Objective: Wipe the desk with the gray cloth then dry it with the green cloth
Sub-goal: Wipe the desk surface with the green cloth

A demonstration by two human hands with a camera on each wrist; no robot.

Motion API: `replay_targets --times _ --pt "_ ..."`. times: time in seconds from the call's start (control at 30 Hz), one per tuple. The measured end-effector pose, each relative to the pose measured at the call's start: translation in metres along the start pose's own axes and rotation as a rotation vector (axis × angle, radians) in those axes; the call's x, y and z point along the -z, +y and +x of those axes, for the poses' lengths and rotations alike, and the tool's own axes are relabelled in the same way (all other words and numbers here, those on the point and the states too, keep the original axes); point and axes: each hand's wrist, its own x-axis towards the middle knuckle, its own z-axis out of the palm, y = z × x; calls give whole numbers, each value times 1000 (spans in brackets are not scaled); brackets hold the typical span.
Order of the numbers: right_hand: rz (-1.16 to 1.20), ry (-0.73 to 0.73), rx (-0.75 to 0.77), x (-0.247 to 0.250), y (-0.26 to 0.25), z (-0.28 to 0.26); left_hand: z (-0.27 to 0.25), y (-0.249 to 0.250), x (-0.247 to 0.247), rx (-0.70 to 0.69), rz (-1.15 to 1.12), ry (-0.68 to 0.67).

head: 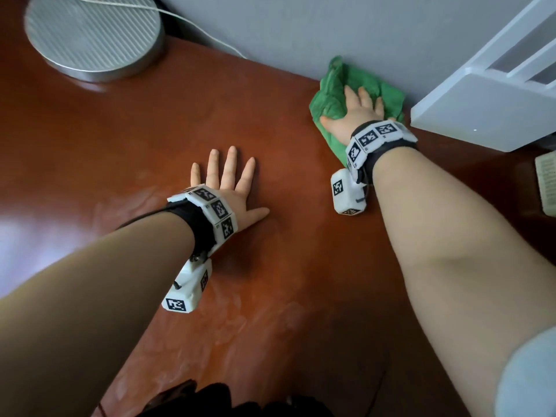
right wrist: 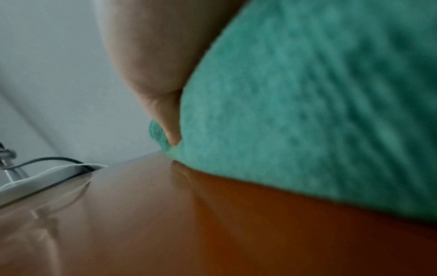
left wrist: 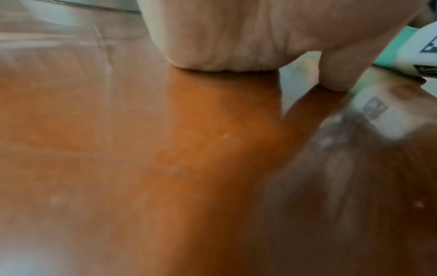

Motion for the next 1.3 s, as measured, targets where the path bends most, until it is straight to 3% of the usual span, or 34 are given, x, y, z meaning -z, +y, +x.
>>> replay_targets --times 0.07,0.23,0.3,0.43,0.5,0.57,0.7,0.77,0.83,0.97,1.03,1.2,1.3 --pt "-19 -9 48 0 -9 -3 1 0 0 3 0 1" --pt "-161 -71 417 -20 -24 -35 0 1 2 1 -13 2" --pt "-141 -54 373 -16 -12 -27 -2 1 2 2 -11 1" --pt "31 45 -12 1 26 13 -1 0 3 14 5 -28" --pt "30 42 -64 5 30 19 1 1 4 16 16 -39" --pt "10 2 -3 5 19 12 0 1 4 12 11 -45" --pt "-153 -90 380 -12 -24 -21 0 1 3 10 -1 -8" --pt "-181 -125 489 -15 -36 -24 0 2 3 11 2 0" --pt "-147 -115 439 -10 -37 -9 0 1 2 15 0 -5" --pt "17 -35 188 3 -33 26 2 1 2 21 7 -9" --pt "-30 -55 224 4 -34 18 2 1 2 18 6 -17" --pt "-217 -104 501 -19 10 -49 1 0 2 3 -2 -7" --pt "-211 -142 356 -8 47 -44 -1 -1 3 -1 -2 -22"
